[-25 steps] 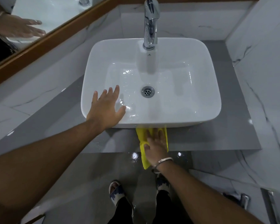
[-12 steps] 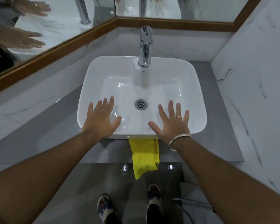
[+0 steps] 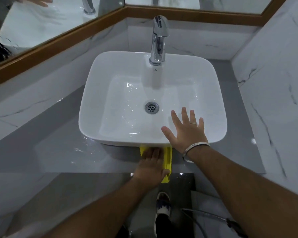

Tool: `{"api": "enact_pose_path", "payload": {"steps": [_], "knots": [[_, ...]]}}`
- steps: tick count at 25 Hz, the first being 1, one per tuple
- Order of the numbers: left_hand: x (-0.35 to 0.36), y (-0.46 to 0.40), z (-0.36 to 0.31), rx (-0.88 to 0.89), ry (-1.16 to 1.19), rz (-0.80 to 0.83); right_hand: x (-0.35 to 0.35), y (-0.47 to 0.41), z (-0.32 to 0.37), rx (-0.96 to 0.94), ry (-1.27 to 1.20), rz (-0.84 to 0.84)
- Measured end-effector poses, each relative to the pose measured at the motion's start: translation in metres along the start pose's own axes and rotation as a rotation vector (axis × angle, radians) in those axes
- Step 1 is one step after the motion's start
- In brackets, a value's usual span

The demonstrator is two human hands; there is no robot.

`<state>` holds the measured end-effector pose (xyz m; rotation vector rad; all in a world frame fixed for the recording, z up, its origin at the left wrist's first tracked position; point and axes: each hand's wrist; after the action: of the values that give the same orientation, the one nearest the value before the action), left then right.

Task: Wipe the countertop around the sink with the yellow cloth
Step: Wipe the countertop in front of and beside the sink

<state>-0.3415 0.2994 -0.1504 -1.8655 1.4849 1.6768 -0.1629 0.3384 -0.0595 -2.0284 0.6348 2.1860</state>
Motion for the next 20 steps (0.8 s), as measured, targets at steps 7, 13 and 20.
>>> {"api": "enact_pose_path", "payload": {"steps": [7,13,20], "knots": [[0.029,0.131,0.148,-0.394,-0.094,-0.486,-0.002,0.002,0.013,-0.053,0.065,-0.032],[0.045,0.103,0.147,-0.283,-0.065,-0.419,0.006,0.003,0.145,-0.259,-0.046,0.029],[0.042,0.167,0.236,-0.605,0.006,-0.602,0.01,0.008,0.184,-0.098,0.005,0.047]]}}
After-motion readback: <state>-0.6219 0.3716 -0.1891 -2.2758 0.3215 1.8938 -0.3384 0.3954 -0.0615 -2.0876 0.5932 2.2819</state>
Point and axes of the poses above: each hand's wrist, its own y-axis away from the middle knuckle, its own x-axis out of the palm, z = x × y, and after that the axes turned 9 degrees about x, right-handed
